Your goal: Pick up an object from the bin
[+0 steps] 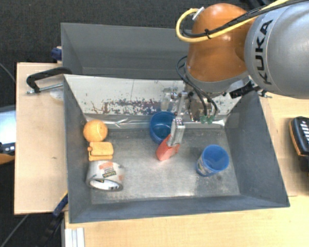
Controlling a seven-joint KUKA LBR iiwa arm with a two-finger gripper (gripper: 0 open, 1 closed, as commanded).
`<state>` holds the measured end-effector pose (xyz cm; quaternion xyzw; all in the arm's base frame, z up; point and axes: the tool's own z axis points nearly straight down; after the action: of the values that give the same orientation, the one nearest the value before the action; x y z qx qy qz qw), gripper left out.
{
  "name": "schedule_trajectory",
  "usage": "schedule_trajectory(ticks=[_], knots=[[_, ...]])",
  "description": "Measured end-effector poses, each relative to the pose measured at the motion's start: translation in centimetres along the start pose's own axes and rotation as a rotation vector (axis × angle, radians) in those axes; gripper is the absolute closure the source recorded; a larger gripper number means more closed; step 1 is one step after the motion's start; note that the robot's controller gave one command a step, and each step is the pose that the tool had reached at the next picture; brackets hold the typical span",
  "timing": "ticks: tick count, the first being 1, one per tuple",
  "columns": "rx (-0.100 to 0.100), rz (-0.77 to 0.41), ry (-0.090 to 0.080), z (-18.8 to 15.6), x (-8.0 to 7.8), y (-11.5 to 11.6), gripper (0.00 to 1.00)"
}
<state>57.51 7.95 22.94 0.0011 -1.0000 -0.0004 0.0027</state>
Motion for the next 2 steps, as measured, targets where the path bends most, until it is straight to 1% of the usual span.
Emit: schedule_trajectory(ticks=[1, 2], knots=[[-0.001, 0.002, -0.009, -0.5, -0.1, 0.0, 0.00], [-0.002, -0.010, -0.010, 5.0, 0.4, -0.4, 0.00]])
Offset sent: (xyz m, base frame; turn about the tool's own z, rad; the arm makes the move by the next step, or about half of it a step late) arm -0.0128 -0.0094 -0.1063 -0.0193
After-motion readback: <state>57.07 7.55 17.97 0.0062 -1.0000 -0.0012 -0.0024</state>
